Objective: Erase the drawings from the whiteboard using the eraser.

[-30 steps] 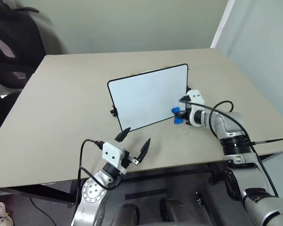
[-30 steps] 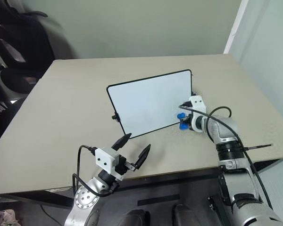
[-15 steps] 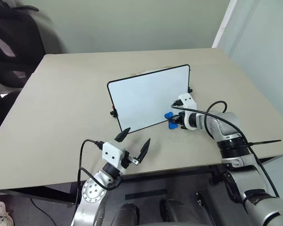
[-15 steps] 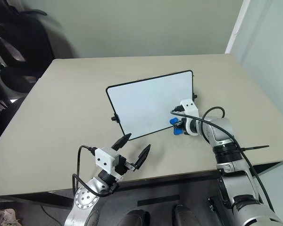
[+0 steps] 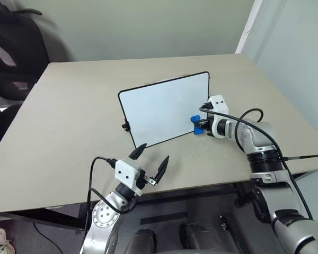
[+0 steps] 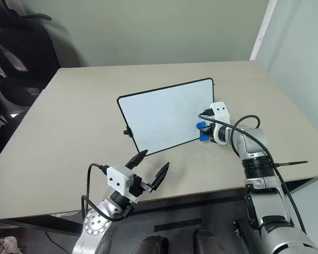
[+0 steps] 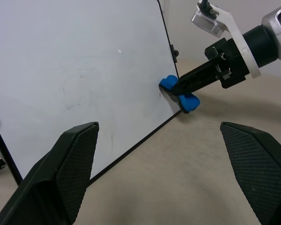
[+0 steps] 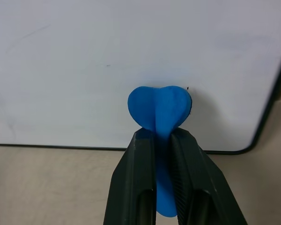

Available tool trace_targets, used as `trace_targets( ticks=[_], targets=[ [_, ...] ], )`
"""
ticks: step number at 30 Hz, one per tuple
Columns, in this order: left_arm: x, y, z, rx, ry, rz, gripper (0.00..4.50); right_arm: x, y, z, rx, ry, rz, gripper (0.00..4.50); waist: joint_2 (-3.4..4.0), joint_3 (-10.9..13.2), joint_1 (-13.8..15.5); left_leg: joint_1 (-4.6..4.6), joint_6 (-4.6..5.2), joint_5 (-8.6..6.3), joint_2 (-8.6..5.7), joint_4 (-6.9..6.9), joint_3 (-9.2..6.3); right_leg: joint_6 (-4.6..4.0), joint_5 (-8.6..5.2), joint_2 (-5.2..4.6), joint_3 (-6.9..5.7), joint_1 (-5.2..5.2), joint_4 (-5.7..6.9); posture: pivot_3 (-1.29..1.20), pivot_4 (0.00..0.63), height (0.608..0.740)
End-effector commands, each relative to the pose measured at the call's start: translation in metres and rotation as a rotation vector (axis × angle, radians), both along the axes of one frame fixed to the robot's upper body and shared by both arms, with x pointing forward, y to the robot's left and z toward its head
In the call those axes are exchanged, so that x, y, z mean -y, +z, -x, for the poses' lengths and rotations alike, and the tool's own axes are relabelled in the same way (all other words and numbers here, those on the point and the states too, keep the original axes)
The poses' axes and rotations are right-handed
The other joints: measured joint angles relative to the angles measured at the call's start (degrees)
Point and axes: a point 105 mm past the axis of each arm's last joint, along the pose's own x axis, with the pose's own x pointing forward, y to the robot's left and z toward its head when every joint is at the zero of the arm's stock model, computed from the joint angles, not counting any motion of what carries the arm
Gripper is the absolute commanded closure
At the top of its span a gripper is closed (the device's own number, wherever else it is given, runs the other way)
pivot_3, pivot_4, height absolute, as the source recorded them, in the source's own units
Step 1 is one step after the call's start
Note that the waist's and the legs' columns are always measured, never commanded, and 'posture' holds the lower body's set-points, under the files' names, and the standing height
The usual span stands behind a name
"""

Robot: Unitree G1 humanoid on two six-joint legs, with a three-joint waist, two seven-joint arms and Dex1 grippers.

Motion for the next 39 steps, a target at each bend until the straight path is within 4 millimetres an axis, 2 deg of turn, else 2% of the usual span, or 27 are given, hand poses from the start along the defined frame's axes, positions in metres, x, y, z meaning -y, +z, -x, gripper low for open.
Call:
trace_targets(
  ticks=[1,3,6,9,13,16,20,24,30,34,39],
  targets=[
    [0.001,0.011,0.001,0.042,-0.01,0.016,0.0,-0.014,0.0,0.007,-0.006,0.059,0.027,4.28,0.0,-0.01,0.01,0.01,0.01,0.01,0.0,0.01,0.0,0.01,0.01,0.0,0.0,0.01,-0.01,0.0,0.15,0.736],
    [0.001,0.011,0.001,0.044,-0.009,0.016,0.0,-0.013,-0.008,0.007,-0.029,0.049,0.049,4.28,-0.01,-0.02,0.03,0.02,0.02,0.02,0.0,0.05,0.01,0.03,0.03,0.0,0.0,0.03,-0.02,0.0,0.15,0.736],
    [0.001,0.011,0.001,0.045,-0.007,0.016,0.0,-0.007,-0.008,0.004,-0.031,0.023,0.049,4.28,0.0,-0.04,0.0,0.05,0.02,0.02,0.0,0.1,0.02,0.03,0.09,-0.01,0.0,0.08,-0.05,0.0,0.15,0.736],
    [0.001,0.011,0.001,0.046,-0.006,0.016,0.0,0.008,-0.001,-0.006,-0.007,-0.048,0.041,4.28,-0.02,-0.06,0.01,0.17,0.01,0.01,0.0,0.09,0.02,0.04,0.09,-0.01,0.0,0.15,-0.06,0.0,0.15,0.736],
    [0.001,0.011,0.0,0.044,-0.009,0.014,0.0,0.018,0.015,-0.014,0.058,-0.083,0.003,4.28,0.0,-0.02,0.04,0.11,0.0,0.0,0.0,0.08,0.01,0.03,0.09,-0.01,0.02,0.1,-0.06,0.0,0.15,0.736],
    [0.001,0.01,-0.001,0.042,-0.011,0.014,0.0,0.016,0.023,-0.015,0.089,-0.072,-0.023,4.28,0.0,0.0,0.0,-0.01,-0.01,0.0,0.0,0.07,0.02,-0.02,0.13,-0.01,0.02,-0.02,-0.05,0.0,0.15,0.736],
    [0.002,0.009,-0.002,0.04,-0.016,0.013,0.0,-0.002,0.029,-0.004,0.104,0.024,-0.041,4.28,0.0,0.01,0.0,0.01,-0.01,0.0,0.0,0.01,0.01,-0.05,0.14,0.0,0.0,-0.06,-0.01,0.0,0.15,0.736],
    [0.003,0.009,-0.002,0.039,-0.018,0.014,0.0,-0.015,0.011,0.011,0.032,0.103,0.009,4.28,-0.02,-0.08,0.04,0.03,0.01,0.01,0.0,0.03,0.01,-0.02,0.17,0.0,-0.02,-0.02,-0.01,0.0,0.15,0.736],
    [0.002,0.01,-0.002,0.043,-0.013,0.014,0.0,-0.005,0.001,0.005,0.0,0.043,0.027,4.28,0.0,-0.18,0.22,0.1,0.06,0.06,0.0,0.13,0.02,0.04,0.19,-0.02,0.0,0.14,-0.11,0.0,0.15,0.736],
    [0.001,0.011,-0.002,0.046,-0.01,0.013,0.0,0.007,0.011,-0.006,0.037,-0.019,0.012,4.28,-0.01,-0.17,0.17,0.27,0.03,0.03,-0.01,0.13,0.03,0.08,0.13,-0.02,0.01,0.26,-0.13,0.0,0.15,0.736],
    [0.002,0.011,-0.002,0.045,-0.012,0.015,0.0,0.004,0.019,-0.006,0.067,-0.004,-0.004,4.28,0.0,-0.12,0.17,0.17,0.0,-0.01,-0.01,0.01,0.01,0.04,0.15,-0.01,0.01,0.06,-0.07,0.0,0.15,0.736]
  ],
)
